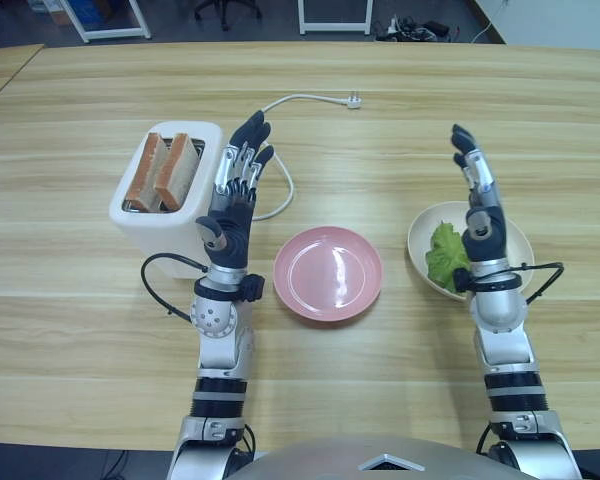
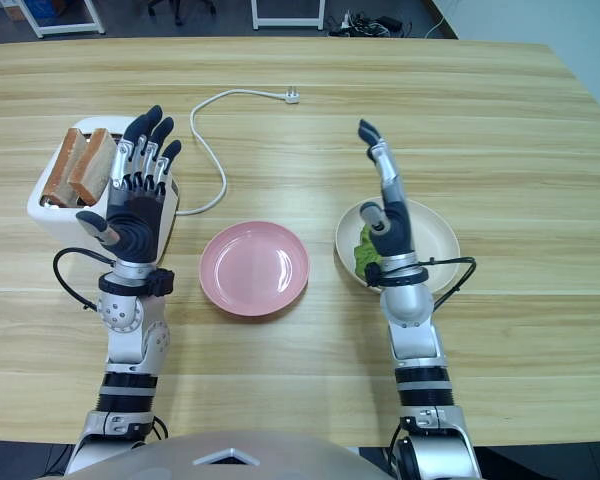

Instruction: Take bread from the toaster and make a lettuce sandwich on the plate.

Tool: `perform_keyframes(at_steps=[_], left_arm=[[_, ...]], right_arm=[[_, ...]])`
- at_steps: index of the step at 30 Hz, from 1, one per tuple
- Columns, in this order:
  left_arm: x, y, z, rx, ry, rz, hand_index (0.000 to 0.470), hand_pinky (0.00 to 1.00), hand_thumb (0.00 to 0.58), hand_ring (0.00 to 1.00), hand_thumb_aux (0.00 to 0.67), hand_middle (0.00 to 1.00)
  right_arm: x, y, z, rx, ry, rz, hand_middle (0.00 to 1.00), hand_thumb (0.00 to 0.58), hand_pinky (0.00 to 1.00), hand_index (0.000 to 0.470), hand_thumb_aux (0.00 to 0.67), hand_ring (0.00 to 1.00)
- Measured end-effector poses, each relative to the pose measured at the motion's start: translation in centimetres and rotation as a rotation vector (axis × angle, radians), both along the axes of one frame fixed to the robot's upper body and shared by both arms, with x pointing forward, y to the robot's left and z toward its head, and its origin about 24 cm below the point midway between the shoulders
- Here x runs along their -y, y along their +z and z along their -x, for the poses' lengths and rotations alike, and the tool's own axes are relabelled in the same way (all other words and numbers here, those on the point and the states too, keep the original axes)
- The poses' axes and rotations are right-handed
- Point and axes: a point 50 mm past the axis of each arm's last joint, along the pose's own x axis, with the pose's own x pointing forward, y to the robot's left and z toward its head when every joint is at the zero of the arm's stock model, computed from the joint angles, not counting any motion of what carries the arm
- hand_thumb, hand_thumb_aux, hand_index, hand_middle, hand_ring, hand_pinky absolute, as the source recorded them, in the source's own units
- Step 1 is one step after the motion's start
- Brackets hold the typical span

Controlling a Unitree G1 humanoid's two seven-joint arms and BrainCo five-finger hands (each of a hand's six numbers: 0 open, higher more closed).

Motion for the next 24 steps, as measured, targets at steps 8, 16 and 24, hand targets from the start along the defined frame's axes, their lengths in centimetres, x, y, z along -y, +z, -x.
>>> perform_keyframes(at_steps=[8, 16, 24], left_arm=[[0.0, -0.3, -0.2, -0.017, 0.017, 0.000, 0.000, 0.00, 0.000, 0.00, 0.000, 0.00], [-1.0, 2.6, 1.2, 0.082, -0.084, 0.164, 0.000, 0.00, 0.000, 0.00, 0.000, 0.00], [-8.3, 7.5, 4.4, 0.310, 0.308, -0.262, 0.000, 0.00, 0.000, 0.00, 0.000, 0.00]], right_arm=[[-1.0, -0.2, 0.0, -0.004, 0.032, 0.000, 0.00, 0.000, 0.00, 0.000, 0.000, 0.00], [-1.4, -0.3, 0.1, -0.008, 0.045, -0.003, 0.00, 0.000, 0.00, 0.000, 0.000, 0.00], [-1.3, -0.4, 0.2, -0.011, 0.045, -0.002, 0.00, 0.000, 0.00, 0.000, 0.000, 0.00]])
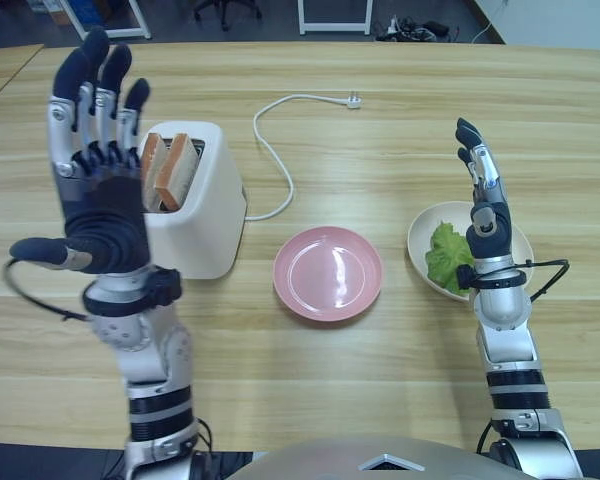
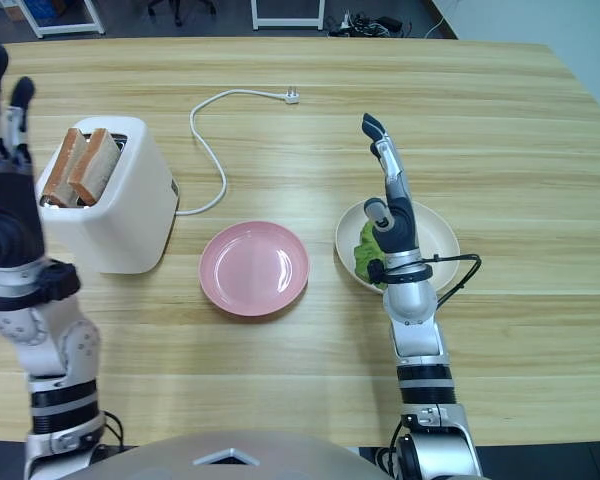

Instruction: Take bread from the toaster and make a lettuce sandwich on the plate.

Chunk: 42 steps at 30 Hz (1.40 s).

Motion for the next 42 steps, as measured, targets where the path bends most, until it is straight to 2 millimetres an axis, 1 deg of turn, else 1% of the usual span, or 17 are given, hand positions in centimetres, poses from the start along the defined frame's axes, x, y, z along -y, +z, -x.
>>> perform_keyframes(at_steps=[2, 5, 8, 9, 10, 15, 20, 25, 26, 27, 29, 30, 31, 34, 38, 40, 42], left_arm=[[-2.1, -0.1, 0.0, -0.026, 0.161, -0.103, 0.000, 0.00, 0.000, 0.00, 0.000, 0.00], [-4.6, -1.6, -1.0, -0.164, 0.382, -0.317, 0.000, 0.00, 0.000, 0.00, 0.000, 0.00], [-7.3, -3.6, -2.1, -0.324, 0.579, -0.446, 0.000, 0.00, 0.000, 0.00, 0.000, 0.00], [-8.7, -4.6, -2.5, -0.407, 0.658, -0.461, 0.000, 0.00, 0.000, 0.00, 0.000, 0.00], [-9.5, -5.5, -2.6, -0.463, 0.704, -0.463, 0.000, 0.00, 0.000, 0.00, 0.000, 0.00], [-9.5, -8.2, -3.4, -0.577, 0.741, -0.504, 0.000, 0.00, 0.000, 0.00, 0.000, 0.00], [-10.0, -8.7, -3.6, -0.601, 0.784, -0.531, 0.000, 0.00, 0.000, 0.00, 0.000, 0.00], [-9.7, -9.0, -3.8, -0.594, 0.778, -0.528, 0.000, 0.00, 0.000, 0.00, 0.000, 0.00], [-9.6, -8.8, -3.8, -0.584, 0.779, -0.518, 0.033, 0.00, 0.079, 0.00, 0.047, 0.00], [-9.6, -8.8, -3.9, -0.579, 0.780, -0.512, 0.096, 0.00, 0.212, 0.00, 0.137, 0.00], [-9.6, -8.7, -3.9, -0.567, 0.785, -0.497, 0.214, 0.00, 0.408, 0.00, 0.305, 0.00], [-9.5, -8.7, -3.9, -0.564, 0.787, -0.494, 0.236, 0.00, 0.436, 0.00, 0.336, 0.00], [-9.5, -8.7, -4.0, -0.564, 0.788, -0.493, 0.241, 0.00, 0.443, 0.00, 0.344, 0.00], [-9.2, -8.3, -4.2, -0.537, 0.782, -0.472, 0.286, 0.00, 0.491, 0.00, 0.407, 0.00], [-9.1, -8.2, -4.3, -0.523, 0.783, -0.462, 0.311, 0.00, 0.514, 0.00, 0.444, 0.00], [-9.0, -8.2, -4.4, -0.523, 0.775, -0.456, 0.297, 0.00, 0.501, 0.00, 0.423, 0.00], [-8.8, -8.3, -4.4, -0.525, 0.767, -0.449, 0.300, 0.00, 0.505, 0.00, 0.428, 0.00]], right_arm=[[0.1, -0.1, 0.1, -0.005, -0.004, 0.000, 0.00, 0.000, 0.00, 0.000, 0.000, 0.00], [0.2, -0.1, 0.1, -0.005, -0.007, 0.000, 0.00, 0.000, 0.00, 0.000, 0.000, 0.00], [0.2, -0.1, 0.1, -0.005, -0.008, 0.000, 0.00, 0.000, 0.00, 0.000, 0.000, 0.00], [0.2, -0.1, 0.1, -0.005, -0.008, 0.000, 0.00, 0.000, 0.00, 0.000, 0.000, 0.00], [0.2, -0.1, 0.1, -0.005, -0.009, 0.001, 0.00, 0.000, 0.00, 0.000, 0.000, 0.00], [0.3, -0.1, 0.1, -0.006, -0.009, 0.008, 0.00, 0.000, 0.00, 0.000, 0.000, 0.00], [0.4, -0.1, 0.1, -0.007, -0.009, 0.011, 0.00, 0.000, 0.00, 0.000, 0.000, 0.00], [0.4, -0.1, 0.0, -0.008, -0.009, 0.011, 0.00, 0.000, 0.00, 0.000, 0.000, 0.00], [0.4, -0.1, 0.0, -0.008, -0.009, 0.011, 0.00, 0.000, 0.00, 0.000, 0.000, 0.00], [0.4, -0.1, 0.0, -0.008, -0.009, 0.011, 0.00, 0.000, 0.00, 0.000, 0.000, 0.00], [0.4, -0.1, 0.0, -0.008, -0.009, 0.011, 0.00, 0.000, 0.00, 0.000, 0.000, 0.00], [0.4, -0.1, 0.0, -0.008, -0.009, 0.011, 0.00, 0.000, 0.00, 0.000, 0.000, 0.00], [0.4, -0.1, 0.0, -0.008, -0.009, 0.011, 0.00, 0.000, 0.00, 0.000, 0.000, 0.00], [0.4, -0.1, 0.0, -0.009, -0.009, 0.011, 0.00, 0.000, 0.00, 0.000, 0.000, 0.00], [0.4, -0.2, 0.0, -0.009, -0.009, 0.011, 0.00, 0.000, 0.00, 0.000, 0.000, 0.00], [0.4, -0.2, 0.0, -0.010, -0.009, 0.011, 0.00, 0.000, 0.00, 0.000, 0.000, 0.00], [0.4, -0.2, 0.0, -0.011, -0.009, 0.011, 0.00, 0.000, 0.00, 0.000, 0.000, 0.00]])
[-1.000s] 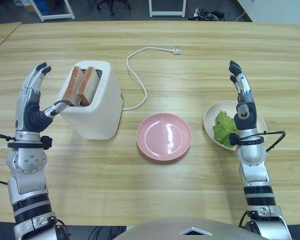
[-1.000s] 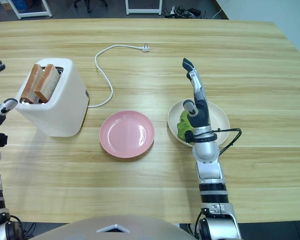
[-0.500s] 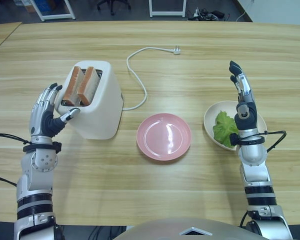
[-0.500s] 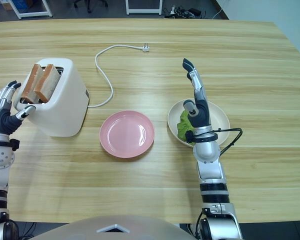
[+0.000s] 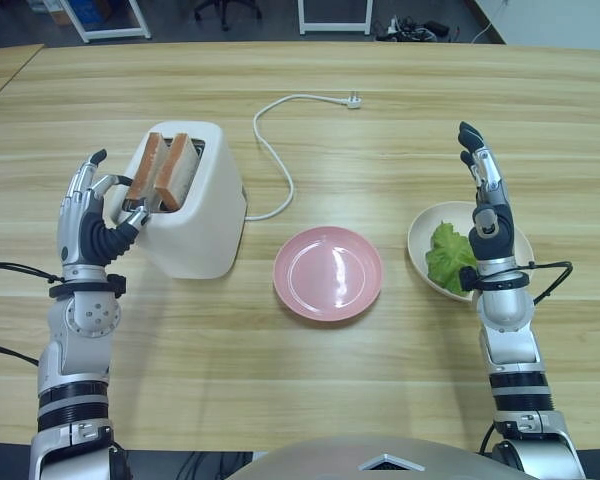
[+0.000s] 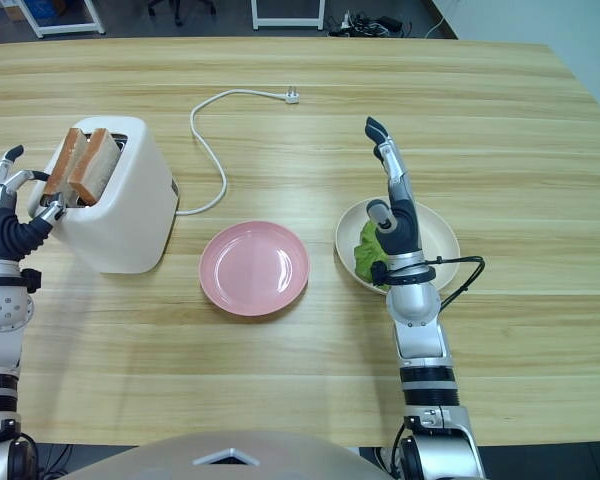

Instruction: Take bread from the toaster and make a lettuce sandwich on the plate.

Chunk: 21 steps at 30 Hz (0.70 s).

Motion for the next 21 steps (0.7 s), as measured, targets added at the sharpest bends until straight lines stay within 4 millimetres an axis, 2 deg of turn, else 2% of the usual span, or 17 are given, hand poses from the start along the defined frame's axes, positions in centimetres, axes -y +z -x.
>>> perform_keyframes(at_steps=[5, 6, 7, 8, 21], left_arm=[[0.00, -0.01, -0.16, 0.000, -0.012, 0.018, 0.343, 0.00, 0.538, 0.00, 0.489, 0.00], [-0.01, -0.04, -0.18, 0.000, -0.015, 0.028, 0.409, 0.00, 0.570, 0.00, 0.583, 0.00], [-0.02, -0.06, -0.20, 0.000, -0.017, 0.034, 0.452, 0.00, 0.579, 0.00, 0.644, 0.00], [-0.06, -0.11, -0.24, 0.000, -0.018, 0.044, 0.470, 0.00, 0.580, 0.00, 0.670, 0.00], [-0.52, 0.16, -0.44, 0.046, -0.026, 0.120, 0.470, 0.00, 0.580, 0.00, 0.670, 0.00]], right_arm=[[0.01, -0.02, -0.01, -0.001, 0.000, 0.000, 0.00, 0.000, 0.00, 0.000, 0.000, 0.00], [0.01, -0.03, -0.01, -0.002, 0.000, 0.000, 0.00, 0.000, 0.00, 0.000, 0.000, 0.00], [0.01, -0.03, -0.01, -0.002, 0.000, 0.000, 0.00, 0.000, 0.00, 0.000, 0.000, 0.00], [0.01, -0.04, -0.01, -0.002, 0.000, 0.000, 0.00, 0.000, 0.00, 0.000, 0.000, 0.00], [0.05, -0.22, -0.06, -0.010, -0.003, -0.001, 0.00, 0.000, 0.00, 0.000, 0.000, 0.00]])
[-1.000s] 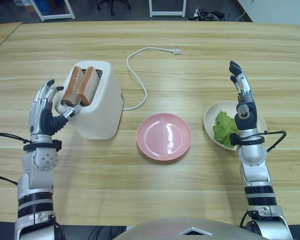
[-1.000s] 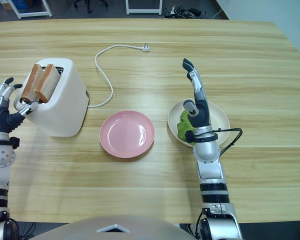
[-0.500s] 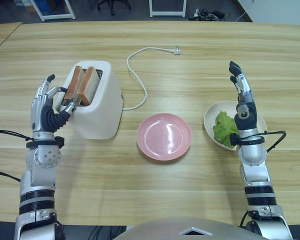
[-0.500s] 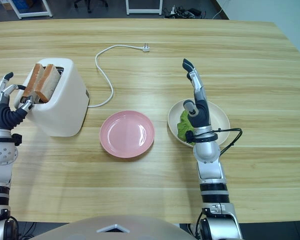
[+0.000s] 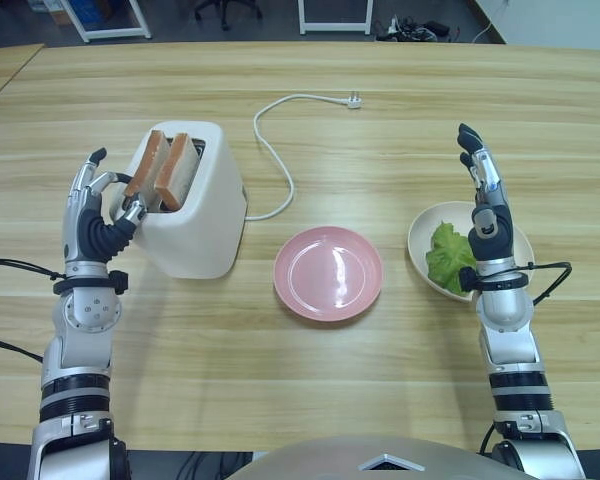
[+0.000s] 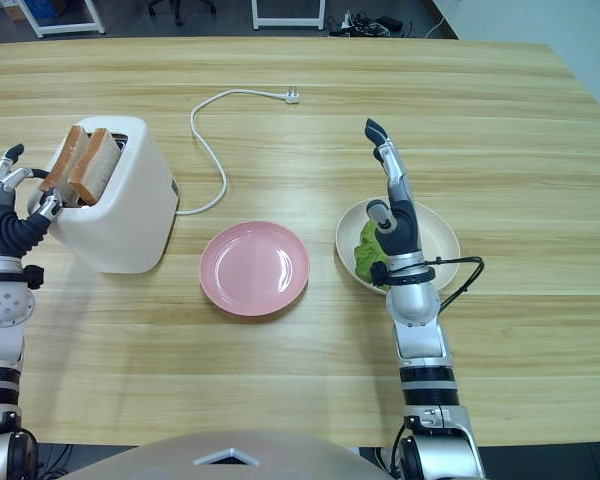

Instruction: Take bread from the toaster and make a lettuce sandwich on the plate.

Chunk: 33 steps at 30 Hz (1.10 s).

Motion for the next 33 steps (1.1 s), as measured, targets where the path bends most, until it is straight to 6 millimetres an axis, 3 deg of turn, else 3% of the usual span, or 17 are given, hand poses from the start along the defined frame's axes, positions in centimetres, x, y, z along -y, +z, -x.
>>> perform_keyframes(at_steps=[11, 12, 13, 19, 26, 33], left_arm=[[-0.6, 3.8, 0.6, 0.274, -0.021, 0.100, 0.470, 0.00, 0.580, 0.00, 0.670, 0.00], [-0.5, 4.0, 0.6, 0.292, -0.028, 0.107, 0.470, 0.22, 0.580, 0.22, 0.670, 0.22], [-0.4, 4.2, 0.8, 0.317, -0.036, 0.122, 0.470, 0.98, 0.580, 0.98, 0.670, 0.98], [0.2, 5.3, 1.3, 0.412, -0.137, 0.234, 0.470, 1.00, 0.580, 1.00, 0.670, 1.00], [-0.8, 7.2, 2.4, 0.597, -0.189, 0.448, 0.470, 1.00, 0.580, 1.00, 0.670, 1.00], [-2.0, 8.3, 4.0, 0.728, -0.189, 0.526, 0.470, 1.00, 0.580, 1.00, 0.670, 1.00]], right_arm=[[0.0, -0.2, -0.1, -0.011, -0.002, -0.002, 0.00, 0.000, 0.00, 0.000, 0.000, 0.00], [0.0, -0.3, -0.1, -0.011, -0.003, -0.002, 0.00, 0.000, 0.00, 0.000, 0.000, 0.00], [0.0, -0.3, -0.1, -0.011, -0.003, -0.002, 0.00, 0.000, 0.00, 0.000, 0.000, 0.00], [0.0, -0.2, -0.2, -0.009, -0.002, -0.002, 0.00, 0.000, 0.00, 0.000, 0.000, 0.00], [0.0, -0.3, -0.2, -0.012, -0.003, -0.002, 0.00, 0.000, 0.00, 0.000, 0.000, 0.00], [0.1, -0.3, -0.3, -0.012, -0.003, -0.002, 0.00, 0.000, 0.00, 0.000, 0.000, 0.00]])
